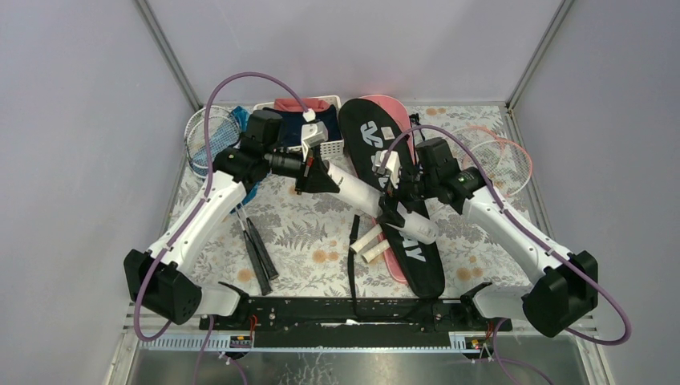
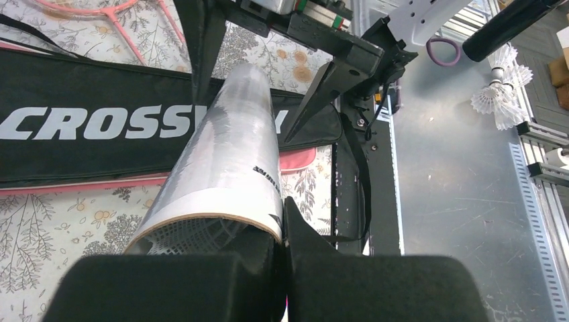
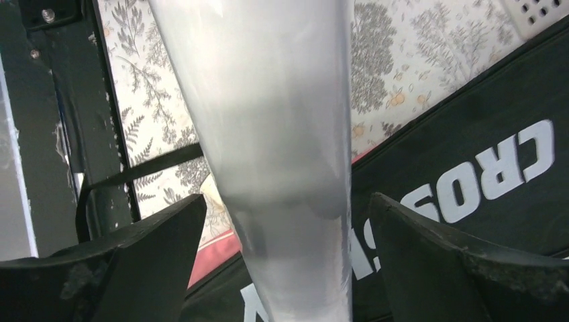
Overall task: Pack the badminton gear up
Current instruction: Place the shuttlecock at the shuttle tube.
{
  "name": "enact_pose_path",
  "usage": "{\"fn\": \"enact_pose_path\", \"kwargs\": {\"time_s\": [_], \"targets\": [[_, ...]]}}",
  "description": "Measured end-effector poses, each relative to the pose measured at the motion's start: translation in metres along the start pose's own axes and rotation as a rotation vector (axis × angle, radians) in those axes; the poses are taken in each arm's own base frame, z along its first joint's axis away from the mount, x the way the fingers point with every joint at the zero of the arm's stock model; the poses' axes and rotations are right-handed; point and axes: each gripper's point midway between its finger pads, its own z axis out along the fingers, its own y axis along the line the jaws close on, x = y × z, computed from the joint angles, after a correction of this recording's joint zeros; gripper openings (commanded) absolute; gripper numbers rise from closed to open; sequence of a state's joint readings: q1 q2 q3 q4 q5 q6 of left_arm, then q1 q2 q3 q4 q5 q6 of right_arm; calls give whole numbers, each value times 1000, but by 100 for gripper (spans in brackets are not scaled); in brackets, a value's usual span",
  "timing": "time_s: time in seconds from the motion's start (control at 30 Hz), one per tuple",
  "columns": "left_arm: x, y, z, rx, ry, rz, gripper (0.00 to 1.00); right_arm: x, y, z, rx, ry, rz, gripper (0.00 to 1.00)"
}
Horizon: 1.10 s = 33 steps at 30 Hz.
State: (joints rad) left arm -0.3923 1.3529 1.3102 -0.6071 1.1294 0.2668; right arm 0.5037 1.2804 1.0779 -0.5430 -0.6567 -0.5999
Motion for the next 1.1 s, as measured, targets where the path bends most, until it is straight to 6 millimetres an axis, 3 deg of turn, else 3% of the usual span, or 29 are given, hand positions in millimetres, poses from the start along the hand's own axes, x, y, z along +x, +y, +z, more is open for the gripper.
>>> {"fn": "enact_pose_path", "kwargs": {"time_s": [0.27,0.5,0.6,0.63,0.67,0.73,0.77,0.83,0.9,1.0,1.1], "targets": [[-6,0,2,-13,-23,-32,0,-34,-7,1,-12,-87,10,100],[-8,2,5,-13,-44,-65,0,-30,-1,19,-62,-58,23,99],[-9,2,5,-13,-50,-78,0,-30,3,24,-73,-52,14,83],[-9,2,5,-12,-51,-82,7,-30,2,24,-69,-51,11,77],[-9,1,6,-10,-52,-87,21,-30,1,25,-65,-51,6,71],[-10,2,6,-10,-54,-86,58,-29,-1,25,-54,-50,0,64],[-11,3,6,-12,-58,-72,71,-28,-1,25,-54,-47,-1,62],[-12,3,5,-16,-59,-42,89,-24,-3,27,-42,-34,0,58],[-14,4,2,-27,-58,-14,98,-18,-4,27,-27,-19,1,56],[-25,4,-8,-63,-66,42,99,-7,-6,25,1,4,7,54],[-45,10,-34,-147,-108,123,99,-1,-7,19,29,8,12,52]]}}
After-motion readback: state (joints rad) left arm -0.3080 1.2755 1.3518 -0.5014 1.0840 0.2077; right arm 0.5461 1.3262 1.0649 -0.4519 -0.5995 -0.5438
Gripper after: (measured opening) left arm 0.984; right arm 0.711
